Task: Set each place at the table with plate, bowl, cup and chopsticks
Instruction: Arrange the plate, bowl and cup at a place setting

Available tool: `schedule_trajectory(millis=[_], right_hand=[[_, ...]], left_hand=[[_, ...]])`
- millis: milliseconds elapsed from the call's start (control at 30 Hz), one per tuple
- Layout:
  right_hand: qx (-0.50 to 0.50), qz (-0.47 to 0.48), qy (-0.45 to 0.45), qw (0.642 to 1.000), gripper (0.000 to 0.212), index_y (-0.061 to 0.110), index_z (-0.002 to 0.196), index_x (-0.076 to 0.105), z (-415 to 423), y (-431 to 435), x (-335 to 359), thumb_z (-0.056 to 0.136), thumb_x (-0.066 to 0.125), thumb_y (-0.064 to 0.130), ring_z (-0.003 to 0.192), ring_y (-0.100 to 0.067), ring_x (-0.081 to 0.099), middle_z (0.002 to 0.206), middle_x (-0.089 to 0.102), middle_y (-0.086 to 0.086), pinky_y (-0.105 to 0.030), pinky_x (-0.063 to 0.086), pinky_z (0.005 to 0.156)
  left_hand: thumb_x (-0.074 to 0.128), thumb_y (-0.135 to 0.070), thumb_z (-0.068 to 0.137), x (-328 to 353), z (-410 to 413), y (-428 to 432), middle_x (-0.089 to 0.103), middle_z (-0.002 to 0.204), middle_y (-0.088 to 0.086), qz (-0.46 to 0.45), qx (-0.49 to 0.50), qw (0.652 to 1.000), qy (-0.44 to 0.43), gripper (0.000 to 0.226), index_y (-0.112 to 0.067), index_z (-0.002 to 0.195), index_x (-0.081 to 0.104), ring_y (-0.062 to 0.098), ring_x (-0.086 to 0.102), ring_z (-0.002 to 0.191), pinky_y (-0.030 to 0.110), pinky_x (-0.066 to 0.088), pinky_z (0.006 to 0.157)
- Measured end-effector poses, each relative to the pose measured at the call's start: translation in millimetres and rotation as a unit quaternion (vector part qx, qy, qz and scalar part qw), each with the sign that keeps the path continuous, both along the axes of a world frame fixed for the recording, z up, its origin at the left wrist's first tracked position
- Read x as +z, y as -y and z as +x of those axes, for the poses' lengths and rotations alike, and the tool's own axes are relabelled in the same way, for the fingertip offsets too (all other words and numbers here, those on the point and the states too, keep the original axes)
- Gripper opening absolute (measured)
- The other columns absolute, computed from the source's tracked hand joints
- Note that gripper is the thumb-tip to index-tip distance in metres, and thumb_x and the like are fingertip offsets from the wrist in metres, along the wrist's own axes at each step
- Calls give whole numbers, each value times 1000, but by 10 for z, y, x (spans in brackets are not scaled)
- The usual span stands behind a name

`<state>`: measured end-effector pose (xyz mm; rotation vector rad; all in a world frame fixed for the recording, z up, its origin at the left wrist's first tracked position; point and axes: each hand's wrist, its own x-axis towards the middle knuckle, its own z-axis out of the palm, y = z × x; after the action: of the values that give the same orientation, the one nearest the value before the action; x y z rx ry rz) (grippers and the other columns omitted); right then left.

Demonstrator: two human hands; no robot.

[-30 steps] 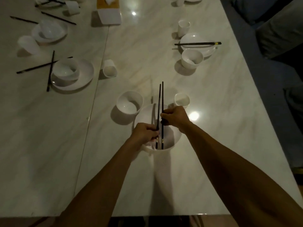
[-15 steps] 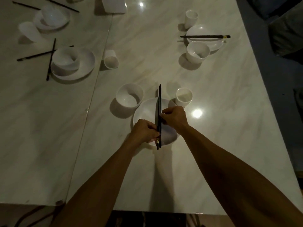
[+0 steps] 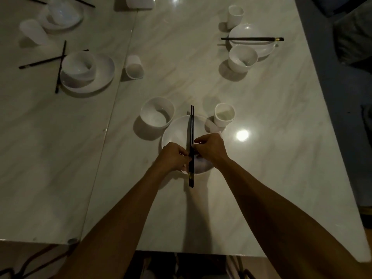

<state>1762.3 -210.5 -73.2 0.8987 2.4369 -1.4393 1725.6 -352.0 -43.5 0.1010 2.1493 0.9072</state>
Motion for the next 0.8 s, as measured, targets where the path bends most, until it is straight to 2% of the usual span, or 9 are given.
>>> schedule_trajectory(millis=[67,133,200,367,467,533,600,667,800], right_hand=[[2,11,-4,1000,23,8,107,72,16,13,-18,86,72,16,75,-13,71,97,73,-10,-28,61,70],[6,15,-7,1000,22,8,106,72,37,19,-32,86,71,16,79,-14,71,98,73,-9,-32,61,74],[5,17,-11,1000,21,8,106,72,66,26,-29,86,71,16,83,-15,71,100,73,-9,-34,60,78],[8,27,-15,999,21,9,106,73,97,38,-29,87,70,17,90,-18,70,103,73,-9,-37,58,87],[0,25,-11,1000,22,8,106,73,102,43,-28,87,70,18,91,-18,70,102,73,-9,-37,57,87],[-6,27,-10,1000,20,7,103,73,116,42,-14,87,70,18,88,-17,70,100,73,-9,-33,58,83],[-10,18,-11,1000,17,6,100,73,143,36,-4,88,69,17,76,-12,69,95,73,-8,-21,57,69],[-9,10,-6,1000,16,6,100,73,170,40,6,88,68,16,65,-3,64,90,72,-6,-11,47,55],[-10,-5,-6,1000,16,7,100,73,177,48,9,88,69,16,63,-3,65,87,72,-5,-10,47,51]], left_hand=[[75,-14,81,-12,15,20,72,73,12,3,1,1000,-4,21,-5,100,74,17,65,54,28,59,61],[74,-15,82,-16,40,36,68,64,5,-2,-6,1000,-8,19,-6,99,75,13,61,51,21,50,52],[73,-16,82,-14,70,34,64,60,2,-3,-16,1000,-10,18,-8,98,76,10,57,51,18,42,52],[72,-15,83,-2,94,16,64,64,1,-2,-24,1000,-19,19,-6,99,75,10,57,57,19,43,59],[72,-17,82,6,88,7,69,81,6,-1,-24,1000,-20,23,-9,103,74,13,60,68,24,48,67],[74,-20,81,6,75,6,70,85,6,4,-13,1000,-18,23,-12,103,73,14,62,69,24,50,64],[74,-20,82,-2,54,10,70,82,4,7,4,1000,-21,20,-14,101,73,13,63,64,19,47,53],[71,-15,83,-8,38,13,70,80,4,13,21,999,-30,19,-13,102,73,13,63,62,18,45,48],[70,-13,84,-30,32,3,69,77,3,29,27,998,-40,20,-13,104,73,13,62,63,22,46,51]])
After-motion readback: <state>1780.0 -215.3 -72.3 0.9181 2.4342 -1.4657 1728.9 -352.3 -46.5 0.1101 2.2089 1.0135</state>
